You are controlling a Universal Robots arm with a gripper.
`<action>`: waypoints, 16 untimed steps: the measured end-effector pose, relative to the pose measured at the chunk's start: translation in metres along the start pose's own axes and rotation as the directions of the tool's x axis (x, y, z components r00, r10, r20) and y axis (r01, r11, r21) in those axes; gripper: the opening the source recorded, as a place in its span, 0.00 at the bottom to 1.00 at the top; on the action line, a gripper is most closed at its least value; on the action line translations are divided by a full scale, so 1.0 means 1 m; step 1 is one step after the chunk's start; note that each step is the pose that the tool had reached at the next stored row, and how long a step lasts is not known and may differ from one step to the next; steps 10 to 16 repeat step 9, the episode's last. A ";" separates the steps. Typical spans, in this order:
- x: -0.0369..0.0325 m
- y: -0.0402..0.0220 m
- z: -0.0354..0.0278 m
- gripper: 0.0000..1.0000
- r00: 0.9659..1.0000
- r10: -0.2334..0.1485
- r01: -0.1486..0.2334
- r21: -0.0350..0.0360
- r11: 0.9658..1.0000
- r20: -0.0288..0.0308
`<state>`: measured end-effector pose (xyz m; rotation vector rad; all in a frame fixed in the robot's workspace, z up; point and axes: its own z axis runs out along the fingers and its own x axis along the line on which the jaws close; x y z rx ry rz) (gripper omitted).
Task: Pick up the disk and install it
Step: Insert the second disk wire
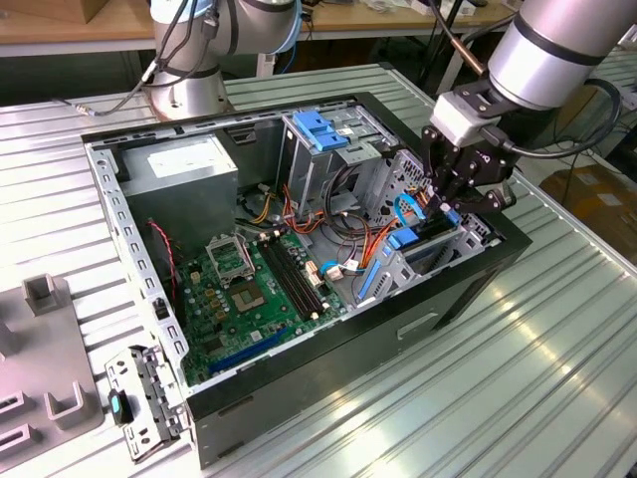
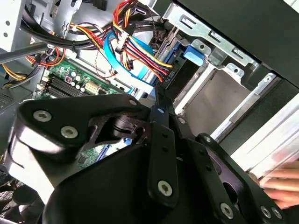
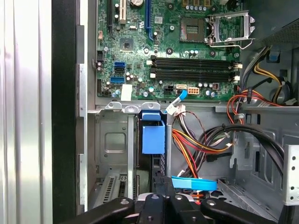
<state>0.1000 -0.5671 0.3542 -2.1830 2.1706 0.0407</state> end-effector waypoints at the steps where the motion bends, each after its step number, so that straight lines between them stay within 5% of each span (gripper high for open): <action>1: 0.0000 0.0000 0.0000 0.11 1.000 0.000 0.000 0.000 1.000 0.000; 16: -0.0003 0.0000 -0.0007 0.11 1.000 0.000 0.000 0.002 1.000 0.000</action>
